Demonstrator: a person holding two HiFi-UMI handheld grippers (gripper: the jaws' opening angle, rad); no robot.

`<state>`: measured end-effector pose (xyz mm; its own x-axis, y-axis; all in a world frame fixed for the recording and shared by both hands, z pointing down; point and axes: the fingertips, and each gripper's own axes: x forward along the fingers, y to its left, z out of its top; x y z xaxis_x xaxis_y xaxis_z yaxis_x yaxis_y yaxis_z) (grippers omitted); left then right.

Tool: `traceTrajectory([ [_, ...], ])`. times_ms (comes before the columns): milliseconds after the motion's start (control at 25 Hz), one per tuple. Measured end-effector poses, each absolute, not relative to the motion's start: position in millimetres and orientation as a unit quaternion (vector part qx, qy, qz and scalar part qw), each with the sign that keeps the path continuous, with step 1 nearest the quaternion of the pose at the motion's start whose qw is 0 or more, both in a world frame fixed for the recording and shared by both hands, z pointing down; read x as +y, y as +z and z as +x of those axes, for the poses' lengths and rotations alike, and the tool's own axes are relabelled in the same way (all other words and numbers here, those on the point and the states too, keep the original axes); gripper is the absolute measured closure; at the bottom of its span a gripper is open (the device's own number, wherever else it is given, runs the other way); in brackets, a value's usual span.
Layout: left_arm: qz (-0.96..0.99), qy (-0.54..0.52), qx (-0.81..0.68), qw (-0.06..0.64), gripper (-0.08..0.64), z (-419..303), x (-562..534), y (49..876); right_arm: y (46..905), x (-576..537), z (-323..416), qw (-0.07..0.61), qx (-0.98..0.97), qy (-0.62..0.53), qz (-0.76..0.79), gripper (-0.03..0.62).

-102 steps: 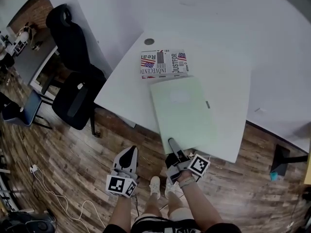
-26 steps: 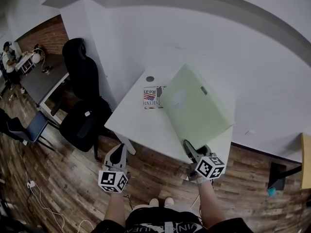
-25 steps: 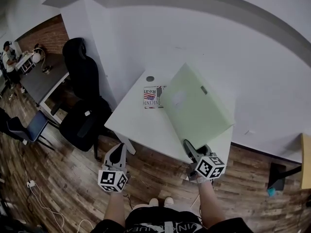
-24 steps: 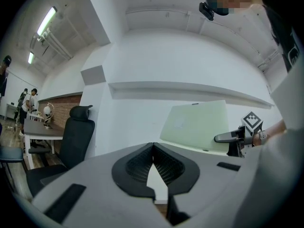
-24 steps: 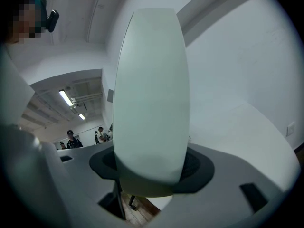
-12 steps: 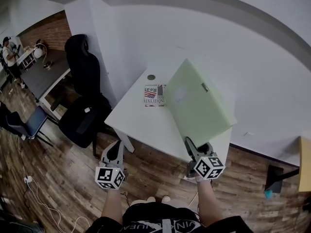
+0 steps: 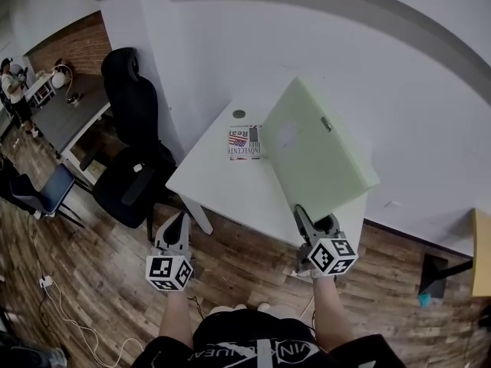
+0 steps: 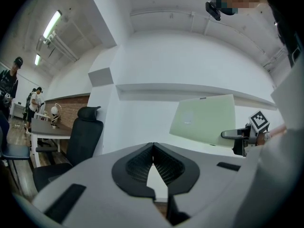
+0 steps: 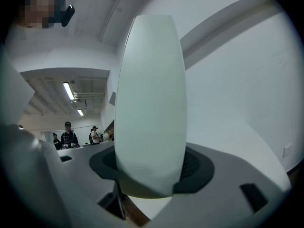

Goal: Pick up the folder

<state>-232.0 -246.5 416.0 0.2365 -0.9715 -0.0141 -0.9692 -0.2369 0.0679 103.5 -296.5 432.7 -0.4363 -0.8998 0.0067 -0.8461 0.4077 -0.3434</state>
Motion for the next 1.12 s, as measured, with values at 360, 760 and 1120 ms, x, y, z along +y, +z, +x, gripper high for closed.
traceTrajectory([
  [360, 0.783, -0.034, -0.621, 0.019, 0.545, -243, -248, 410, 423, -296, 102, 0.116, 0.830, -0.151, -0.525, 0.298],
  [760, 0.784, -0.032, -0.619, 0.015, 0.545, -247, -252, 406, 424, -293, 109, 0.108, 0.825, -0.138, -0.537, 0.298],
  [1120, 0.788, -0.033, -0.614, 0.021, 0.545, -241, -255, 407, 428, -293, 113, 0.098, 0.822, -0.140, -0.543, 0.298],
])
